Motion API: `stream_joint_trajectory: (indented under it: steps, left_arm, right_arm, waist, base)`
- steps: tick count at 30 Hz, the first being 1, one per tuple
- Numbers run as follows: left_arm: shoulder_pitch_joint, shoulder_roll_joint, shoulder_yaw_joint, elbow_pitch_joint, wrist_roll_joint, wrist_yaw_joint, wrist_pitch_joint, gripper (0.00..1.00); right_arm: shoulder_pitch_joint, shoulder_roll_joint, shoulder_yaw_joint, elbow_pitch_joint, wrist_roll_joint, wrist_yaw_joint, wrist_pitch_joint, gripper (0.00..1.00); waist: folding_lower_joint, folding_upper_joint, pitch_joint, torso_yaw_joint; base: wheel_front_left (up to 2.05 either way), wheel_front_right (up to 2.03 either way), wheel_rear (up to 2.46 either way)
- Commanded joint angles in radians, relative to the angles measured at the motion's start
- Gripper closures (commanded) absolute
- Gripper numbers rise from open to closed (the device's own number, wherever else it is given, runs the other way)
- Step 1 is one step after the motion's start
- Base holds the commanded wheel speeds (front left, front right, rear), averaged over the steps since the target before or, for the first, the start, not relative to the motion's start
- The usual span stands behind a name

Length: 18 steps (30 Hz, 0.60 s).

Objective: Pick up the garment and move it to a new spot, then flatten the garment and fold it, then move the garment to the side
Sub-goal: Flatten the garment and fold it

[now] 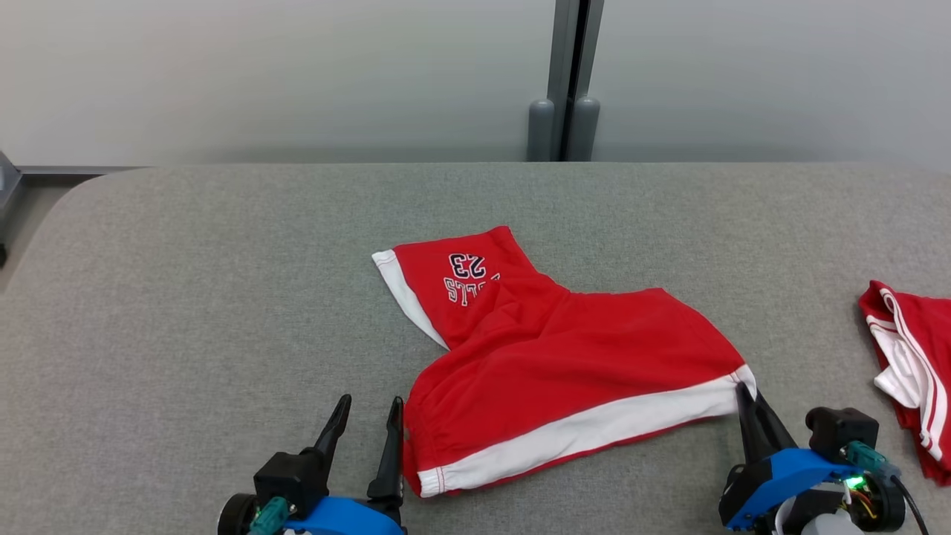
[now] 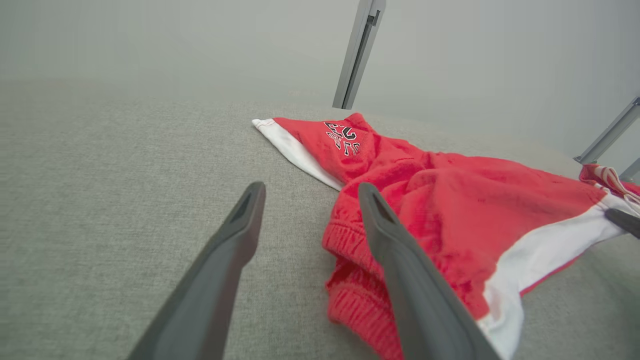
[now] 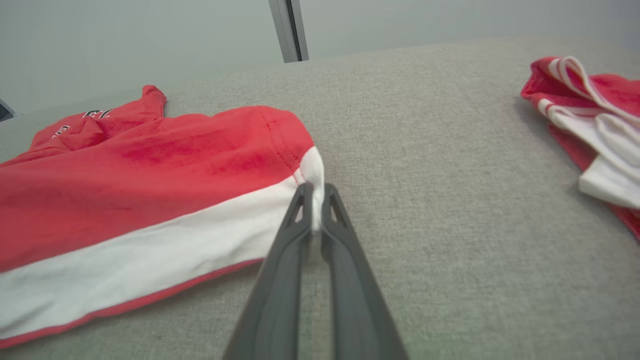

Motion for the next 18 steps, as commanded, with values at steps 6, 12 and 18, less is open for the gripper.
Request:
stream_joint_trajectory:
  steps: [6, 12, 18]
  left_arm:
    - [0.030, 0.000, -0.061, -0.068, -0.027, -0.068, 0.000, 0.00]
    - [0.059, 0.000, -0.134, -0.028, 0.000, -0.083, 0.000, 0.00]
    - [0.072, 0.022, -0.202, -0.013, -0.032, -0.082, 0.000, 0.00]
  right_arm:
    - [0.024, -0.003, -0.006, 0.010, 0.000, 0.000, -0.001, 1.00]
    - [0.026, -0.003, 0.006, 0.015, 0.011, 0.000, -0.001, 1.00]
    - [0.026, -0.003, 0.006, 0.017, 0.015, 0.000, -0.001, 1.00]
  waist:
    - [0.0001, 0.0000, -0.021, 0.022]
    - [0.0001, 0.0000, -0.034, 0.032]
    - [0.0001, 0.0000, -0.034, 0.038]
  base:
    - [0.00, 0.00, 0.00]
    - [0.00, 0.00, 0.00]
    - [0.00, 0.00, 0.00]
